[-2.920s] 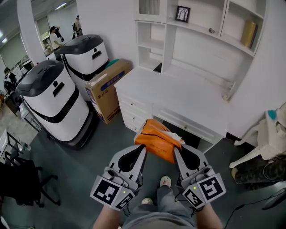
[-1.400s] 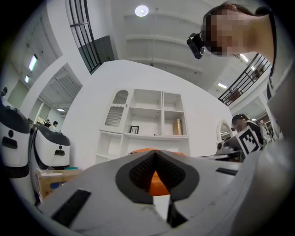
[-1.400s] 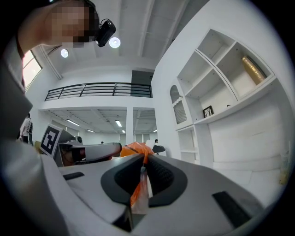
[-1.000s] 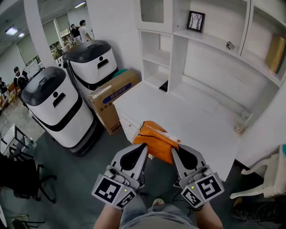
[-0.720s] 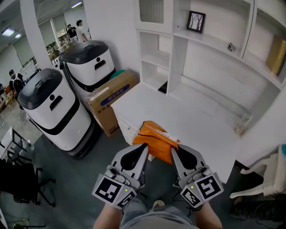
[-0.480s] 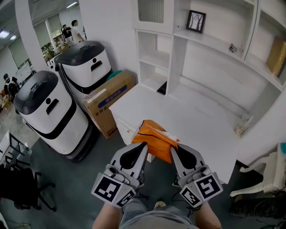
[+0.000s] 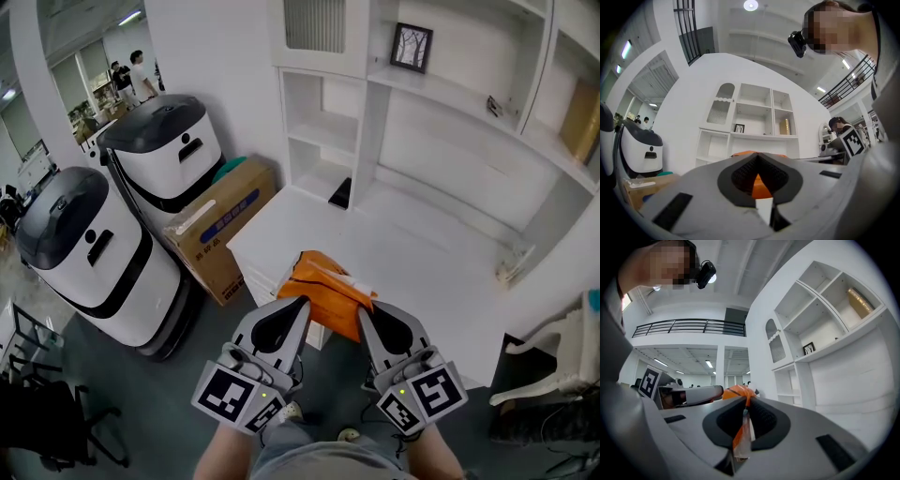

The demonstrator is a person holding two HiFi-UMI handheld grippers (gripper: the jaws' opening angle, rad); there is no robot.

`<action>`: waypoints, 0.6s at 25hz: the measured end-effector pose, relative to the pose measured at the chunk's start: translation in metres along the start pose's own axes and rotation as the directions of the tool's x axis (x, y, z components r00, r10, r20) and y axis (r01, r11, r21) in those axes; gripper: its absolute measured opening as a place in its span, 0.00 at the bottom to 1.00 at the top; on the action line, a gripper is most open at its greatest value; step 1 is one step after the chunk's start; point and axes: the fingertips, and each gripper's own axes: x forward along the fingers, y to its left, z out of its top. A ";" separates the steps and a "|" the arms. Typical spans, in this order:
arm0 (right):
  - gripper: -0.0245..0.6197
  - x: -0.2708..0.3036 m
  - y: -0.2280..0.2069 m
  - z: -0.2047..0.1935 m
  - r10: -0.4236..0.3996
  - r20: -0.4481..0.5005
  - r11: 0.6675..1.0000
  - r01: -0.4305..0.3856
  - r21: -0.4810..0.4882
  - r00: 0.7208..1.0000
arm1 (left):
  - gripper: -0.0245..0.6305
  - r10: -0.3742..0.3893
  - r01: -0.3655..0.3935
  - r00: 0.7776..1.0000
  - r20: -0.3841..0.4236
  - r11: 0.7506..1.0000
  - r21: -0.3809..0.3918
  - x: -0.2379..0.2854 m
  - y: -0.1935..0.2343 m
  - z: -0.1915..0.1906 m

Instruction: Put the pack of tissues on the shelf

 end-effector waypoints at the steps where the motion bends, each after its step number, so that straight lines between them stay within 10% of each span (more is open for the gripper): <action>1: 0.08 0.005 0.000 0.000 -0.007 0.002 1.000 0.007 -0.001 1.000 | 0.10 -0.007 0.007 1.000 -0.001 1.000 0.000 0.002 0.005 0.000; 15: 0.08 0.062 0.005 -0.008 -0.112 0.010 0.994 0.112 0.001 0.994 | 0.10 -0.105 0.105 0.994 -0.017 0.994 -0.004 0.016 0.067 -0.005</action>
